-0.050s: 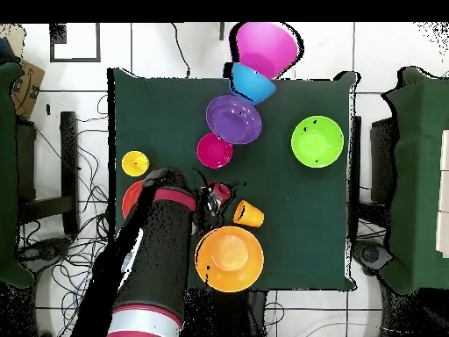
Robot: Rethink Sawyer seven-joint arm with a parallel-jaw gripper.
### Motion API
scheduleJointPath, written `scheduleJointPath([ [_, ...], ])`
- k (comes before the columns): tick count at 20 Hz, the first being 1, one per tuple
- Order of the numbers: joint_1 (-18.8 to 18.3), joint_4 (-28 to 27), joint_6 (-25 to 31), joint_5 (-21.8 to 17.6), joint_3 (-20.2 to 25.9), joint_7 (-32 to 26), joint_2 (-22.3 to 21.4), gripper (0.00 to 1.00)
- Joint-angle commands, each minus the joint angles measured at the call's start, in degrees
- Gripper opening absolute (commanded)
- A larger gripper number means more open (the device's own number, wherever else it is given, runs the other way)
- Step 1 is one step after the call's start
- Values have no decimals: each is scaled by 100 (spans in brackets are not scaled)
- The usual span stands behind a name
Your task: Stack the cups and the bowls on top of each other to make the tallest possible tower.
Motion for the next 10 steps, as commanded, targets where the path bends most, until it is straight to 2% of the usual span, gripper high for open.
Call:
scheduleJointPath([
  [1, -1188, 128, -572, 452, 939, -583, 280, 100],
  [2, -1654, 388, -1109, 325, 1072, -810, 240, 100],
  [3, -2198, 664, -1301, 374, 1279, -1168, 117, 100],
  [4, -2794, 847, -1257, 454, 1578, -1706, 89, 100],
  [6, -3789, 1065, -1176, 338, 2169, -2781, 244, 100],
  [7, -4154, 1098, -1224, 225, 2388, -3034, 402, 100],
  [8, -4275, 1057, -1227, 21, 2403, -3203, 549, 100],
  [9, -4567, 1148, -1300, -111, 2578, -3362, 621, 100],
  [10, -4981, 1315, -1455, -254, 2902, -3636, 706, 100],
])
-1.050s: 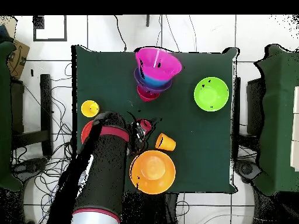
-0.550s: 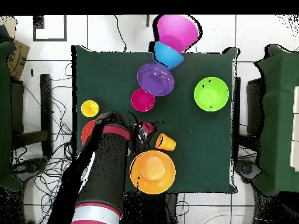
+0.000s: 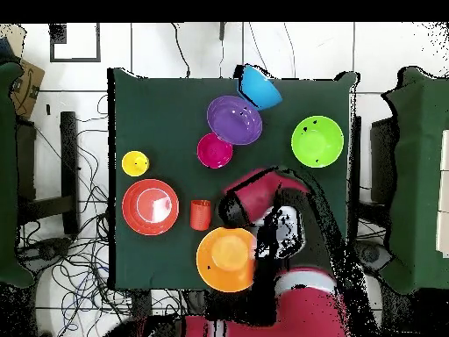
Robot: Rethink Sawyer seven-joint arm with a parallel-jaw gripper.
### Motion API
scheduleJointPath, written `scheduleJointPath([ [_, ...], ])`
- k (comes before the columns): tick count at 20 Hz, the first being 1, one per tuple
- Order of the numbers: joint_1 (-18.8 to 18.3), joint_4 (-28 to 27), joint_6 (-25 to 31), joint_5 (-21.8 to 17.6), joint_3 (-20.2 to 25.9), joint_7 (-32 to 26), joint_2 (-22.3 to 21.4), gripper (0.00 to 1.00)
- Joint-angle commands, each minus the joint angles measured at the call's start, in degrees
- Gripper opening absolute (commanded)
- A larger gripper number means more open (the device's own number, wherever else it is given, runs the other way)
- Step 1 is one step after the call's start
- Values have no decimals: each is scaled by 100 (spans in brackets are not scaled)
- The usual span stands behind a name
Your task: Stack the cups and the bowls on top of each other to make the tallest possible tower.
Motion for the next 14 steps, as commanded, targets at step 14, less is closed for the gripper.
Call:
scheduleJointPath([
  [14, -2556, 960, -521, -1261, 2175, -3938, 1091, 100],
])
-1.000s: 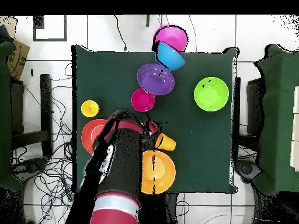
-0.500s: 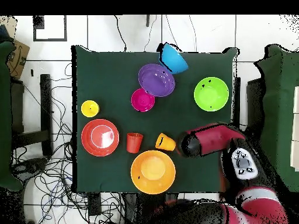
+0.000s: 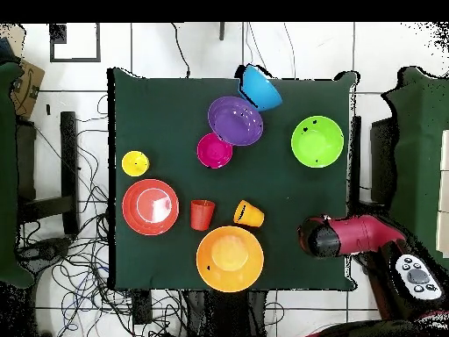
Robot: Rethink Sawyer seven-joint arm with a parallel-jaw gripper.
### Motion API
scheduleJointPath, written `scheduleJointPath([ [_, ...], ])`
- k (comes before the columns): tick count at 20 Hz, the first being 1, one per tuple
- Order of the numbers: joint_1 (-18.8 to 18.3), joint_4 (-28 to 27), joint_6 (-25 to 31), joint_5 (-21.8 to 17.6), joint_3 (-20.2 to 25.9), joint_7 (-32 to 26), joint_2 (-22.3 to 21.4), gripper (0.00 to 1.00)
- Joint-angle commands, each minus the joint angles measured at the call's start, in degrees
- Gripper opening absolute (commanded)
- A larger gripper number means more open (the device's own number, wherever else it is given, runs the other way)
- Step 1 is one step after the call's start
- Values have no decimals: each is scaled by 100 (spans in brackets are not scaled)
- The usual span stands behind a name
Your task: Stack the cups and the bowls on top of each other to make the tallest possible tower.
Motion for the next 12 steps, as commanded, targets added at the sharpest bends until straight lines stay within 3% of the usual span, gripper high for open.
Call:
scheduleJointPath([
  [1, 515, 449, -9, -470, 860, -1486, 615, 100],
  [6, 1010, 218, -365, -870, 493, -777, 745, 100],
  [8, 825, 345, -362, -660, 705, -880, 664, 100],
  [12, 190, 801, 424, 244, 1413, -1715, 277, 100],
])
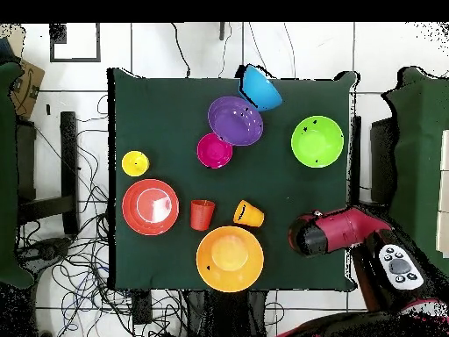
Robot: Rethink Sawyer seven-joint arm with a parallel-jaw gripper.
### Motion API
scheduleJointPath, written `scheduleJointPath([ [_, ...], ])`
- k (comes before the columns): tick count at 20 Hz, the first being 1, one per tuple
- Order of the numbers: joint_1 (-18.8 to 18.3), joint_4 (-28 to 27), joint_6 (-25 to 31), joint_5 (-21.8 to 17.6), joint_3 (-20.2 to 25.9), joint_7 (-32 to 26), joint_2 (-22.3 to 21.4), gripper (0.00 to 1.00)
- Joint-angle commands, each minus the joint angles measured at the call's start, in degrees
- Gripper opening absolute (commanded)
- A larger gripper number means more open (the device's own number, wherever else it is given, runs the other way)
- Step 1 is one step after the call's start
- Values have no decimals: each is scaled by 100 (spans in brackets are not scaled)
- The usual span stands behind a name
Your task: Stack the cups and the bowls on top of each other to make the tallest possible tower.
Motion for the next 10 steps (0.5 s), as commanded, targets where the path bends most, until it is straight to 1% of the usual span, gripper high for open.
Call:
scheduleJointPath([
  [1, -260, 839, 493, 893, 1540, -1645, 239, 100],
  [3, -510, 1063, 532, 1259, 1877, -1547, 40, 100],
  [4, -578, 1188, 498, 1431, 2005, -1373, -102, 100],
  [5, -581, 1272, 611, 1613, 2074, -1266, -245, 100],
  [6, -547, 1356, 627, 1705, 2106, -1117, -413, 100],
  [8, -525, 1482, 642, 1815, 2178, -998, -626, 100],
  [10, -601, 1600, 535, 1877, 2317, -957, -738, 100],
])
